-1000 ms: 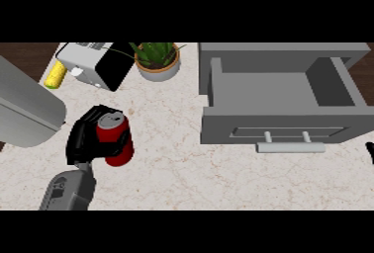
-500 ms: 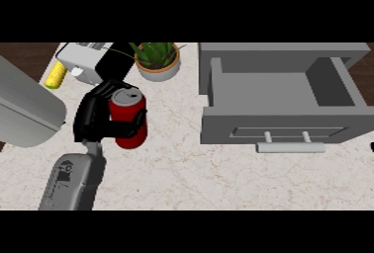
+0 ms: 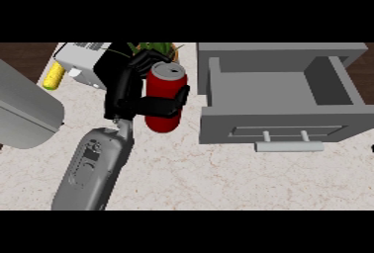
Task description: Pick up the can, place it into the drawer and close the drawer
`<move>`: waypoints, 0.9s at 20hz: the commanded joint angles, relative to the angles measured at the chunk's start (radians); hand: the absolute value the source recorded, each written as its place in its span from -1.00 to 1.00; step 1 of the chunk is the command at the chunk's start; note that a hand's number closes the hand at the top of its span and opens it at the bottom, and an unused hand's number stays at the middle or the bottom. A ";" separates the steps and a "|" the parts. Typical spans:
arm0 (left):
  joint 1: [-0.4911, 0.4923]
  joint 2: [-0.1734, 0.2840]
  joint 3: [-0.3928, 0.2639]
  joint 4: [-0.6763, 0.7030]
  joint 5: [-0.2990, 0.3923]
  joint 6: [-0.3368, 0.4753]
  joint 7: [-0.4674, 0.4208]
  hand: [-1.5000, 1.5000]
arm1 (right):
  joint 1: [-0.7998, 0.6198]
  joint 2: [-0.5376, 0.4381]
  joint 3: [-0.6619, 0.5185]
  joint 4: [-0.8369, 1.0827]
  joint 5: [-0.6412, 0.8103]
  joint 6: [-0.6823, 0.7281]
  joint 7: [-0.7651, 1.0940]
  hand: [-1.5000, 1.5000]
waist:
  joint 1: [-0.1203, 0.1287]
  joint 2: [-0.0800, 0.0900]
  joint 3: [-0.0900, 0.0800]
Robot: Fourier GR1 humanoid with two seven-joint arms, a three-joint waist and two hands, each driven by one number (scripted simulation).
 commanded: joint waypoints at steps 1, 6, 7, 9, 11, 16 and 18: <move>-0.145 -0.001 -0.132 -0.001 -0.015 0.152 0.115 1.00 | 0.003 -0.013 -0.017 0.004 -0.012 0.018 -0.002 -1.00 | -0.007 -0.001 0.001; -0.375 -0.001 -0.061 0.200 0.011 0.176 0.110 1.00 | -0.019 -0.008 -0.014 0.009 -0.014 0.011 -0.001 -1.00 | -0.011 0.003 0.000; -0.401 -0.001 -0.124 0.192 0.025 0.218 0.150 1.00 | -0.026 -0.009 -0.005 -0.007 -0.010 0.000 0.043 -1.00 | -0.013 0.002 0.000; -0.426 -0.001 -0.058 0.224 0.027 0.159 0.136 1.00 | -0.003 -0.049 -0.080 -0.005 -0.079 0.046 0.007 -1.00 | -0.008 0.001 0.000; -0.515 -0.001 -0.121 0.350 0.083 0.247 0.088 1.00 | -0.021 -0.050 -0.061 -0.016 -0.071 0.039 0.040 -1.00 | -0.022 0.004 0.000; -0.668 -0.001 -0.104 0.488 0.141 0.277 0.089 1.00 | -0.018 -0.008 -0.019 0.019 -0.014 0.029 0.008 -1.00 | -0.023 0.006 0.001; -0.733 -0.001 -0.100 0.512 0.133 0.283 0.138 1.00 | -0.113 -0.040 -0.053 0.030 -0.028 -0.016 0.071 -1.00 | -0.015 0.005 0.000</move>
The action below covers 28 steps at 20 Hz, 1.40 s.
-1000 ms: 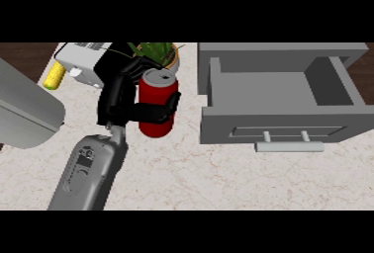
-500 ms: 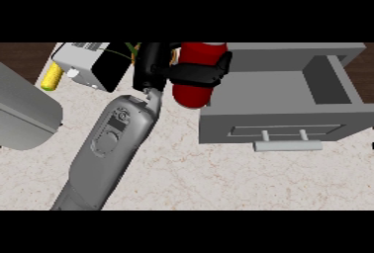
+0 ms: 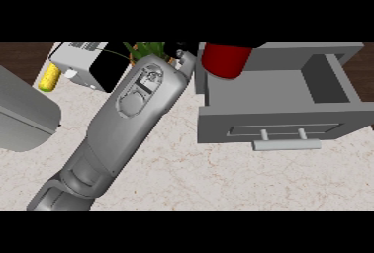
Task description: Pick up the can, place it into the drawer and close the drawer
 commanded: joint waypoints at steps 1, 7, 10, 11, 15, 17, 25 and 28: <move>-0.081 0.000 0.011 0.108 0.034 -0.023 -0.010 1.00 | -0.034 -0.005 -0.008 -0.010 0.008 -0.028 0.054 -1.00 | 0.005 0.000 0.000; -0.204 0.000 -0.017 0.318 0.106 0.037 -0.091 1.00 | 0.003 0.023 0.012 0.036 0.023 0.010 -0.047 -1.00 | -0.017 0.004 0.001; -0.273 0.000 -0.085 0.339 0.182 0.071 -0.060 1.00 | -0.054 -0.012 -0.013 0.037 0.002 -0.002 0.006 -1.00 | -0.025 0.004 0.001; -0.276 0.000 -0.073 0.386 0.173 0.045 -0.103 1.00 | -0.074 -0.042 -0.037 0.119 -0.012 0.034 -0.048 -1.00 | -0.025 0.008 0.001; -0.315 0.000 -0.098 0.470 0.208 0.043 -0.144 1.00 | -0.123 0.001 0.029 0.037 0.041 -0.046 0.062 -1.00 | -0.029 0.012 0.001; -0.332 0.000 -0.123 0.492 0.223 0.048 -0.133 1.00 | -0.111 0.026 0.077 0.013 0.085 -0.054 0.067 -1.00 | -0.029 0.010 0.001; -0.307 0.000 -0.230 0.543 0.323 0.088 -0.222 1.00 | -0.105 0.010 0.052 0.063 0.070 -0.021 0.008 -1.00 | -0.059 0.014 0.002; -0.310 0.000 -0.254 0.564 0.344 0.135 -0.229 1.00 | -0.104 -0.020 0.026 0.064 0.041 0.001 0.021 -1.00 | -0.067 0.015 0.002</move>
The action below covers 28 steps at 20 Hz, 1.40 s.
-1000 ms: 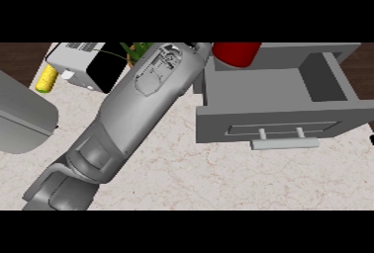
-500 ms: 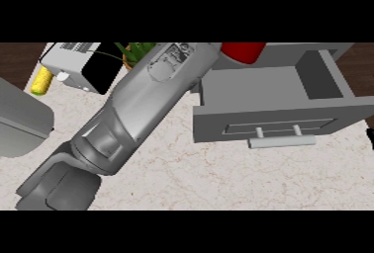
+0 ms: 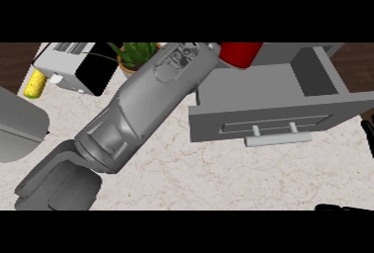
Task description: Pick up the can, place it into the drawer and close the drawer
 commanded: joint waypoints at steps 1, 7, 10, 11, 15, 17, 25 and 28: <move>0.013 0.000 -0.075 0.023 0.031 0.049 -0.022 1.00 | -0.012 0.017 0.027 0.009 0.030 -0.013 -0.006 -1.00 | -0.016 0.004 0.001; 0.033 0.000 -0.108 0.085 0.053 0.020 -0.076 1.00 | -0.051 -0.009 0.005 0.028 -0.002 -0.003 0.004 -1.00 | -0.020 0.009 0.000; 0.061 0.000 -0.149 0.069 0.062 0.059 -0.122 1.00 | -0.055 0.006 0.037 0.024 0.037 -0.012 -0.010 -1.00 | -0.039 0.014 0.001; 0.026 0.000 -0.151 0.071 0.067 0.062 -0.094 1.00 | -0.035 -0.021 0.004 0.021 0.004 0.013 -0.007 -1.00 | -0.035 0.009 0.001; 0.040 0.000 -0.159 0.115 0.080 0.063 -0.111 -1.00 | -0.056 -0.016 0.007 0.028 0.015 0.000 -0.015 -1.00 | -0.033 0.013 0.000; 0.031 0.000 -0.194 0.085 0.094 0.129 -0.072 -1.00 | -0.070 0.001 0.031 0.057 0.024 -0.005 -0.016 -1.00 | -0.049 0.014 0.001; 0.075 0.000 -0.218 0.102 0.127 0.177 -0.130 -1.00 | -0.076 -0.012 0.026 -0.006 0.010 -0.007 0.020 -1.00 | -0.052 0.016 0.000; 0.081 0.000 -0.226 0.069 0.155 0.206 -0.116 -1.00 | -0.058 -0.031 0.022 -0.033 0.011 0.005 0.041 -1.00 | -0.043 0.009 0.000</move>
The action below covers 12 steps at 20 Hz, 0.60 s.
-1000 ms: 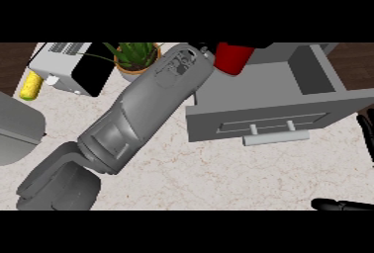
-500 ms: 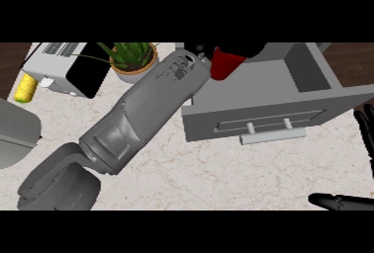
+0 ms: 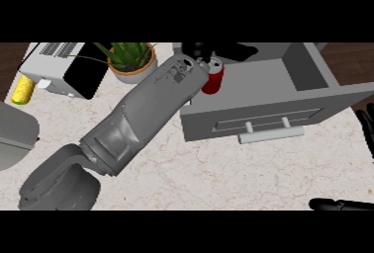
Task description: Pick up the can, place it into the drawer and close the drawer
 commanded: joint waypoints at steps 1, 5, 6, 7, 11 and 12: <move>-0.001 0.000 0.002 0.002 0.029 0.025 -0.023 -1.00 | -0.001 0.013 0.031 -0.028 0.036 -0.008 -0.015 -1.00 | -0.002 0.003 0.000; 0.012 0.000 0.006 -0.011 0.061 0.033 -0.021 -1.00 | -0.031 -0.086 -0.005 -0.067 0.115 0.014 -0.032 -1.00 | 0.005 -0.001 -0.001; 0.022 0.000 0.010 -0.041 0.083 0.046 -0.024 -1.00 | -0.017 -0.080 0.003 -0.061 0.140 0.017 -0.073 -1.00 | -0.008 0.001 0.000; 0.010 0.000 0.012 -0.036 0.085 0.033 -0.025 -1.00 | 0.010 -0.066 0.035 -0.060 0.204 0.009 -0.114 -1.00 | 0.006 -0.001 0.000; 0.021 0.000 0.006 -0.050 0.117 0.036 -0.050 -1.00 | -0.046 -0.115 0.043 -0.035 0.272 0.012 -0.127 -1.00 | 0.020 0.002 0.000; 0.006 0.000 0.018 -0.063 0.136 0.043 -0.039 -1.00 | -0.016 -0.126 0.043 -0.080 0.274 0.025 -0.131 -1.00 | 0.013 -0.003 -0.001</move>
